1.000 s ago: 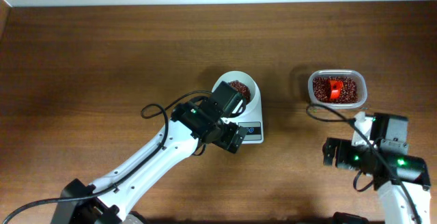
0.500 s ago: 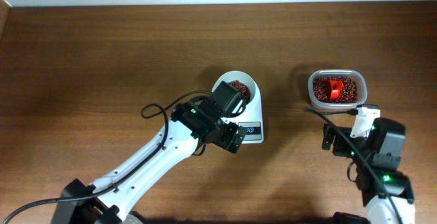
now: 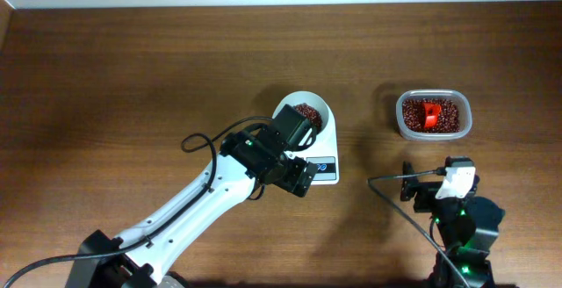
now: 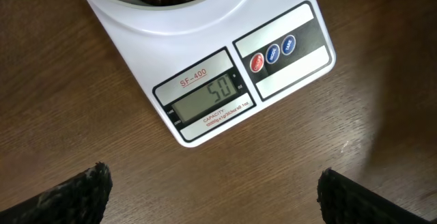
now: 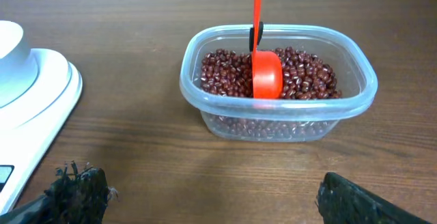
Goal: Scoop item into bowl and weigh 50g on scale
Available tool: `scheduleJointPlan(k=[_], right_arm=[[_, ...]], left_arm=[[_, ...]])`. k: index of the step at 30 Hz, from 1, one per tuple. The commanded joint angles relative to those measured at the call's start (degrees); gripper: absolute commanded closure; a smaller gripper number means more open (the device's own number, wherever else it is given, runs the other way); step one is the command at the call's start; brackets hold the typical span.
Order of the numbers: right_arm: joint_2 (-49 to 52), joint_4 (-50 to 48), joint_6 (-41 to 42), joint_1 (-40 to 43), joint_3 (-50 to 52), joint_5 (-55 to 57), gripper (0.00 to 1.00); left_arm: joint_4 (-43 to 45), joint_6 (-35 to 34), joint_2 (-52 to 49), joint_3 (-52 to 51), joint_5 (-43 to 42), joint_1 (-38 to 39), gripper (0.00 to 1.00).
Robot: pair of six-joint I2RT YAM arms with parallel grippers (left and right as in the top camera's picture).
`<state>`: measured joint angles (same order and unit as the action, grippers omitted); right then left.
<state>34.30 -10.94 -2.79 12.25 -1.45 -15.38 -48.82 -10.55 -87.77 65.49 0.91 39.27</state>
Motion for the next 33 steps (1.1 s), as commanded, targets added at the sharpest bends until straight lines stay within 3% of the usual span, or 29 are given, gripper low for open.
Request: scheduleJointPlan(k=[1, 6, 16, 33], right_arm=[[-4.2, 3.5, 0.2, -1.3, 1.1, 0.4, 0.01], [-14.2, 14.9, 0.1, -6.4, 1.1, 6.7, 0.01], [-34.0, 14.9, 0.1, -10.9, 1.1, 7.7, 0.01], [-34.1, 14.8, 0.1, -10.8, 1.1, 7.7, 0.01]], left_arm=[[0.0, -0.1, -0.4, 1.0, 0.4, 0.0, 0.01], [-0.1, -0.1, -0.4, 1.0, 0.4, 0.0, 0.01], [-0.1, -0.1, -0.4, 1.0, 0.4, 0.0, 0.01], [-0.1, -0.1, -0.4, 1.0, 0.4, 0.0, 0.01]])
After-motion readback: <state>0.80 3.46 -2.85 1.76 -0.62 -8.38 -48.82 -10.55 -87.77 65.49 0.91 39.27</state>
